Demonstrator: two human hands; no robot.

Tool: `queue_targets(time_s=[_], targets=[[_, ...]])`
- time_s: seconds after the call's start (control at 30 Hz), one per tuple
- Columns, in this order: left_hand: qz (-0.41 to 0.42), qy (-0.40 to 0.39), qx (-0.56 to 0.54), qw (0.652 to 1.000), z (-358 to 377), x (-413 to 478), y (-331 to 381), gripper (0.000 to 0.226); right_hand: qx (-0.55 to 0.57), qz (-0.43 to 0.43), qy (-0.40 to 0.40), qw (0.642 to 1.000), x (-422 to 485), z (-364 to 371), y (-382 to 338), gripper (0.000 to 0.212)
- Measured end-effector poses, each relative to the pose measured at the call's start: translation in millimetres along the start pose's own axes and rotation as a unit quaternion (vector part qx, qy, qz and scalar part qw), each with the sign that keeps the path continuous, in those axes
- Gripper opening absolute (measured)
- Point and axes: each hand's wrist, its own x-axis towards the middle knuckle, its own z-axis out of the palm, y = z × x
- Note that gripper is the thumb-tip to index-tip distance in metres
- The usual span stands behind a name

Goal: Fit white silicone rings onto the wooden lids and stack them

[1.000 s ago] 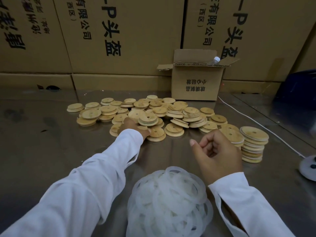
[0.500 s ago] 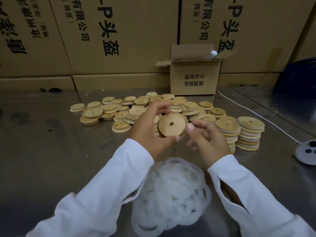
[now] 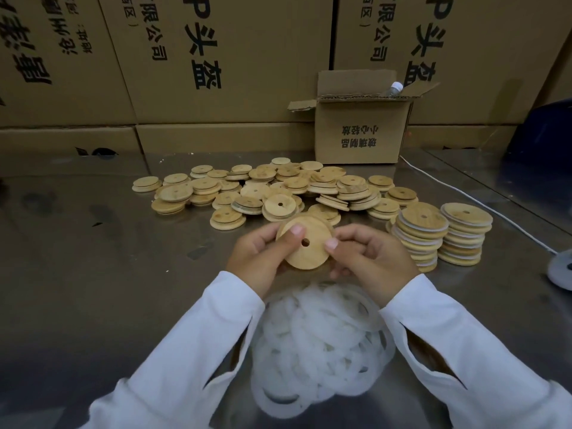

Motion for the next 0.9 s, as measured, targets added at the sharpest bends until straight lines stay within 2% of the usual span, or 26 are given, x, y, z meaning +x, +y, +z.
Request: queue_targets(time_s=[0.1,0.17,0.23,0.27,0.37,0.47,0.8,0.9], targets=[[0.009,0.022,-0.034,0.999,-5.7,3.1,-2.7,0.023,-0.069,-0.002,0.042,0.997,2.0,-3.7,2.0,0.01],[0.0,0.028,-0.065,0.997,-8.3,3.9,-3.2,0.018,-0.208,0.012,0.068,0.976,4.1,-11.8,5.1,0.01],[-0.007,0.024,-0.078,0.997,-9.4,4.1,-4.5,0.016,-0.325,0.048,0.044,0.944,4.1,-19.6,7.5,0.009],[-0.01,0.02,-0.083,0.996,-10.3,3.7,-4.7,0.016,-0.344,0.065,0.016,0.936,3.5,-22.1,7.6,0.009],[-0.022,0.025,-0.125,0.992,-13.4,5.0,-3.9,0.017,-0.355,0.08,-0.082,0.928,1.1,-25.3,5.4,0.009],[-0.04,0.039,-0.17,0.984,-14.6,5.3,-2.0,0.022,-0.347,0.062,-0.133,0.926,-0.6,-25.8,4.0,0.015],[-0.069,0.005,-0.199,0.977,-10.9,0.8,-1.5,0.046,-0.387,-0.017,-0.111,0.915,-2.5,-24.4,0.5,0.016],[-0.077,0.018,-0.207,0.975,-10.6,1.2,-0.2,0.038,-0.296,-0.11,-0.041,0.948,-3.1,-18.6,-10.0,0.017]])
